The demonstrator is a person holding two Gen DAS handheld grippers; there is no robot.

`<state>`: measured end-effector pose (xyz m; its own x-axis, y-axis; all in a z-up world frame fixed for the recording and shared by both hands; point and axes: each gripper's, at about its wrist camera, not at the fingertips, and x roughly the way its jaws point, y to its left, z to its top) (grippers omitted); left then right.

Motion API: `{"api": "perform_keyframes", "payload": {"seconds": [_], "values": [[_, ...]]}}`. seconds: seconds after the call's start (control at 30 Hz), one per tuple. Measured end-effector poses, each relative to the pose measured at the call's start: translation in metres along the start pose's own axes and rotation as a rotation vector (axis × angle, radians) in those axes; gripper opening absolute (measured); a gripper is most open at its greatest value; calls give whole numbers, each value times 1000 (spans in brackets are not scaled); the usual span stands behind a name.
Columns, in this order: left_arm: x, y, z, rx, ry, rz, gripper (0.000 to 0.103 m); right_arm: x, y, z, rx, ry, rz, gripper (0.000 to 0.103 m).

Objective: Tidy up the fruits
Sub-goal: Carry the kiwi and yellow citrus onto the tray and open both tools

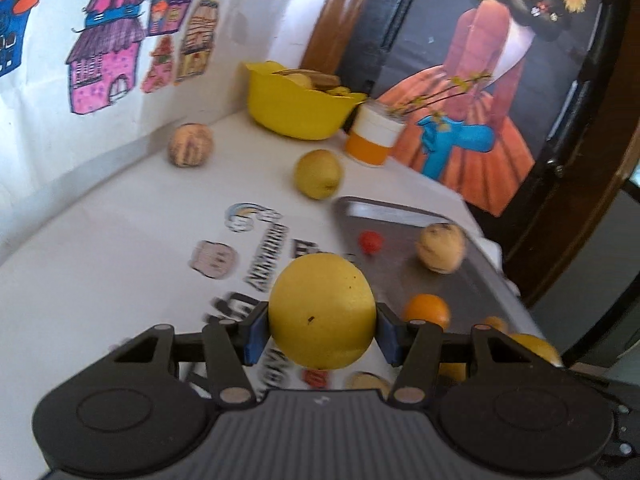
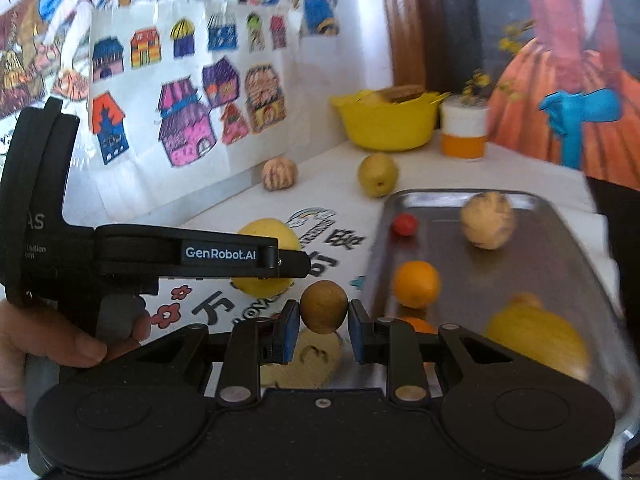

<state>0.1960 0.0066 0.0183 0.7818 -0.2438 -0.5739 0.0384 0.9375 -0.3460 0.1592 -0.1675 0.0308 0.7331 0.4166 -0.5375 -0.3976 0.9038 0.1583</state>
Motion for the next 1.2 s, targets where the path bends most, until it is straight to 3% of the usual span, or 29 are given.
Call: {"api": "perform_keyframes", "payload": {"seconds": [0.37, 0.77, 1.2], "values": [[-11, -52, -25, 28, -20, -77, 59, -45, -32, -26, 32, -34, -126, 28], [-28, -71, -59, 1, 2, -117, 59, -57, -57, -50, 64, -18, -206, 28], [-19, -85, -64, 74, 4, -84, 59, -54, -62, -52, 53, -49, -241, 28]]}}
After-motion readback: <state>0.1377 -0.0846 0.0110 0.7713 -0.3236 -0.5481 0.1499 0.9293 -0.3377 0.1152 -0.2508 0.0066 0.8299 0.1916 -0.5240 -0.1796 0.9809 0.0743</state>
